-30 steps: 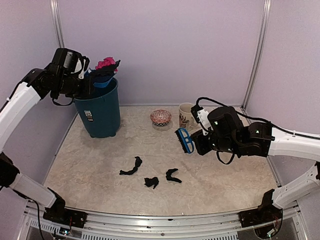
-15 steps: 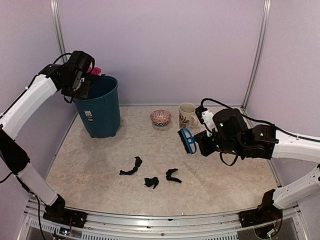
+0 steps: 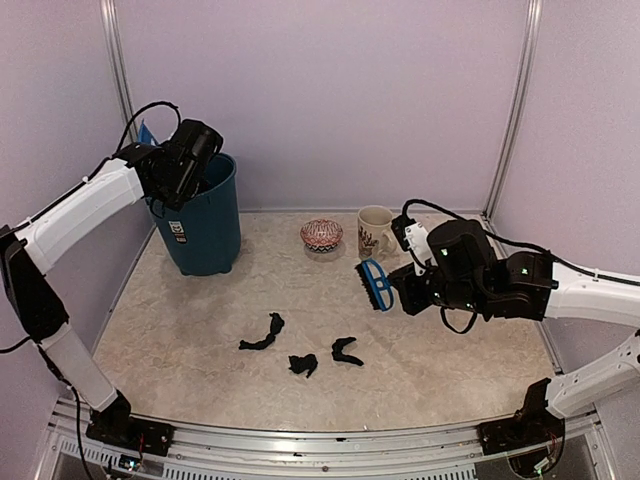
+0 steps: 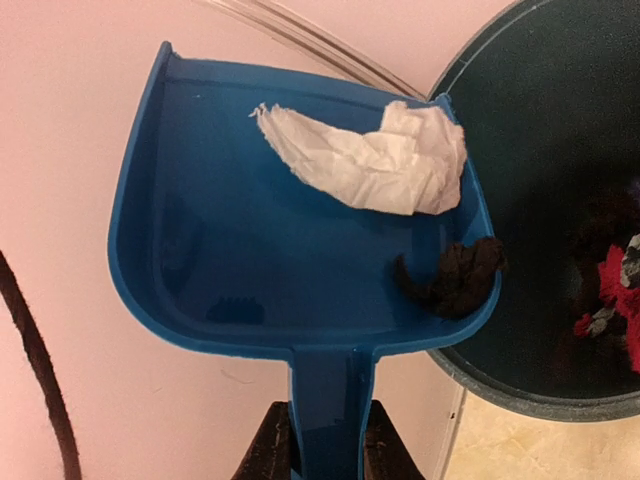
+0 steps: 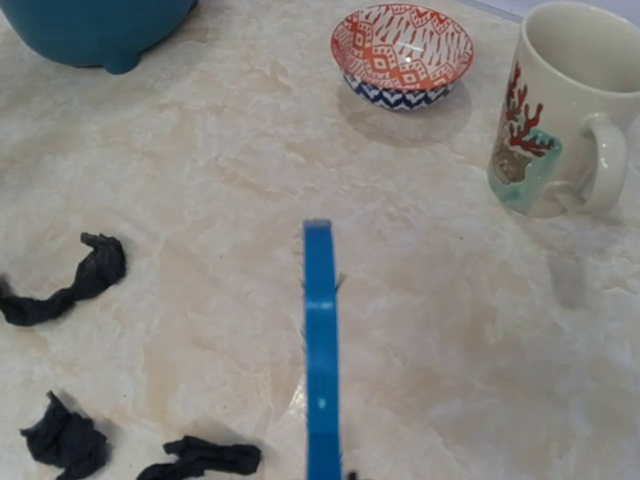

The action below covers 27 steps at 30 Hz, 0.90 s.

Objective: Sweep away the paper scraps from the table
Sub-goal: Dump the paper scraps in the dustpan into the trash bin.

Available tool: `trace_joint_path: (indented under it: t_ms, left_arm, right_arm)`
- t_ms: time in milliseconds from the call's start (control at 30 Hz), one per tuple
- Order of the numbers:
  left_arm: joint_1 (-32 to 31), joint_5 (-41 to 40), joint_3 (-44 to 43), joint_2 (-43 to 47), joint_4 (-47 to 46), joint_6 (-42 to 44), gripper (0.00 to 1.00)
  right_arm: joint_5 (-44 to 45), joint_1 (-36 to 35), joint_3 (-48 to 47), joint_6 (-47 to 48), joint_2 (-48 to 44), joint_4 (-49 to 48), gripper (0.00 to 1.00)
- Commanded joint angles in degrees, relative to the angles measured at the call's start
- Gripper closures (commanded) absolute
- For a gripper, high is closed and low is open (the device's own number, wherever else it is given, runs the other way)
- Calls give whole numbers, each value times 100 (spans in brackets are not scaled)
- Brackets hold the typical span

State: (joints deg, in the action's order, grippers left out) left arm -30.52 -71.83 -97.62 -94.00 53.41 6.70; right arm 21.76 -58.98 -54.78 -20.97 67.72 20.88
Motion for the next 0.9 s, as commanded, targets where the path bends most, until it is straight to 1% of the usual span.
trace_joint_path:
  t_ms: [0,100,133,200,233,267,433,700,833,867]
  left_arm:
    - [-78,-880,511,125,-1555,1853,100]
    - [-113,-918,973,380,-3004,3213,100]
    - [-125,-931,1156,461,-3737,3675,100]
    - [-135,-999,1499,605,-4811,4672,100]
    - [-130,-1003,1640,652,-5243,5173,100]
    - [-129,-989,1727,696,-5490,5447,100]
    - [-92,-862,1726,779,-5639,5768,100]
    - [-90,-840,1754,847,-5649,5938,100]
    - [-69,-903,1883,837,-6183,6540,100]
    - [-76,-854,1898,864,-6308,6582,100]
  right_arm:
    - [-52,70,74,-58,-137,-191,100]
    - [-77,68,81,-49,-112,-229,100]
    - [-94,69,82,-44,-97,-239,100]
    - [-125,78,72,-39,-93,-251,100]
    - [-128,80,80,-43,-100,-247,100]
    - [-132,76,83,-42,-109,-251,100]
    - [-158,75,148,-63,-250,-283,100]
    - [-216,79,259,-171,-359,-295,100]
    - [-291,84,339,-209,-431,-346,100]
    - [-321,81,366,-220,-447,-374,100]
